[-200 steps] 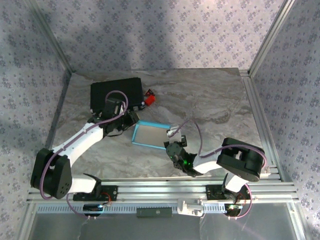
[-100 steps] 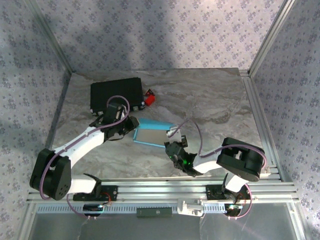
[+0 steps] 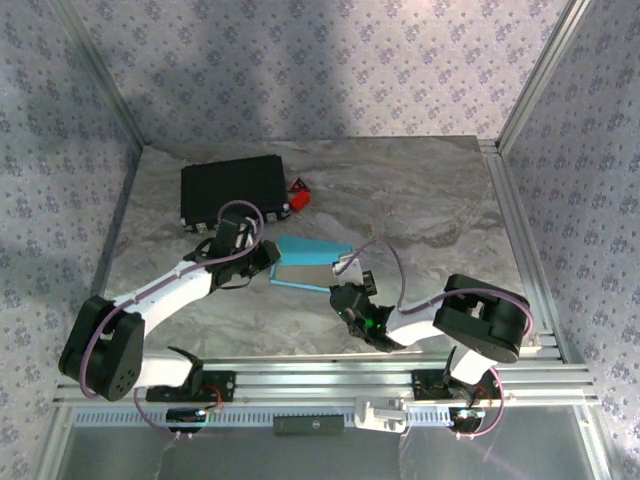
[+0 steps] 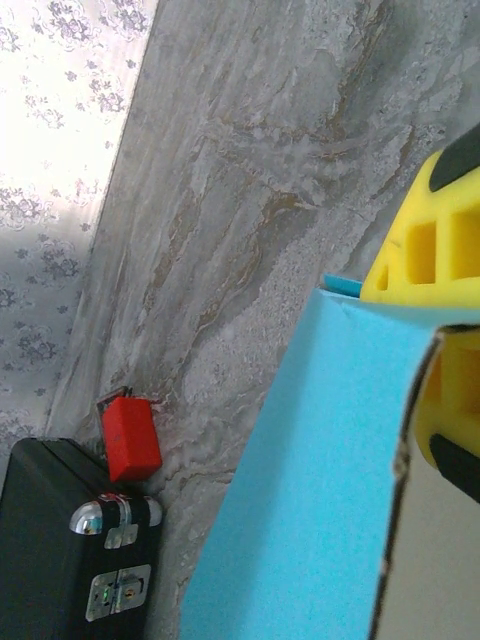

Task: Fold the paper box

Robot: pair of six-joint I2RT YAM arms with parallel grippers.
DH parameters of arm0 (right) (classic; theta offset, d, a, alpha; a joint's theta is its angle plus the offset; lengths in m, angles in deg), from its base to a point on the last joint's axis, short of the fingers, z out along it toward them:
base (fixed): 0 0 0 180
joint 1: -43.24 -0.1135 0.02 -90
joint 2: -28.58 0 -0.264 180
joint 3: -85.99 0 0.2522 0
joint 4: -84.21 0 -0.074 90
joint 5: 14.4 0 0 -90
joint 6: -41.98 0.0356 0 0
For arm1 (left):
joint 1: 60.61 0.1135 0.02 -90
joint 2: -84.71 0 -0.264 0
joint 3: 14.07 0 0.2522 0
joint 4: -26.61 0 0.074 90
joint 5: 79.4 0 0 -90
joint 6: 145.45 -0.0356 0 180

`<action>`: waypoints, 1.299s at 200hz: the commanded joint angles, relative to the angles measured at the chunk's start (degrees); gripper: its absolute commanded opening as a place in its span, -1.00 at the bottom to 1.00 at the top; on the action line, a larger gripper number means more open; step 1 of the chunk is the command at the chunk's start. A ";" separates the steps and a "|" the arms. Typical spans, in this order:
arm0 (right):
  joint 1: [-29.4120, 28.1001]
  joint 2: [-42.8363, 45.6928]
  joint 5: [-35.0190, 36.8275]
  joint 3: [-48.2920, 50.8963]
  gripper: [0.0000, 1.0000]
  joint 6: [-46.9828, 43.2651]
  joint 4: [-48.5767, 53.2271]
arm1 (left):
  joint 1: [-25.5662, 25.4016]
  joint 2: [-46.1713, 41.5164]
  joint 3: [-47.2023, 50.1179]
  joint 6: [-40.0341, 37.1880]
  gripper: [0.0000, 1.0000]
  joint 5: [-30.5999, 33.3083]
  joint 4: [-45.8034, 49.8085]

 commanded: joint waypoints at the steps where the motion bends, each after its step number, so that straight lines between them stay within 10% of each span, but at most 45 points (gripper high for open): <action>1: -0.03 2.36 -3.18 -2.11 -1.00 2.91 8.03 | -1.44 0.41 1.49 -0.23 -0.49 1.15 3.71; 56: -1.01 12.48 -3.23 -3.93 -0.21 11.73 24.78 | -2.07 1.27 1.36 -0.43 -0.52 2.52 3.58; 178: -0.98 34.27 -12.26 -3.60 0.16 23.07 47.97 | -3.32 1.90 -0.77 -0.81 -0.53 4.26 4.84; 211: 10.72 39.00 -24.87 -9.71 0.18 29.98 59.76 | -3.50 1.72 -1.06 -1.06 -0.53 4.45 4.90; 260: 28.89 23.66 -48.88 -23.08 0.04 30.27 67.88 | -3.65 2.52 -0.96 -0.77 -0.52 4.20 4.19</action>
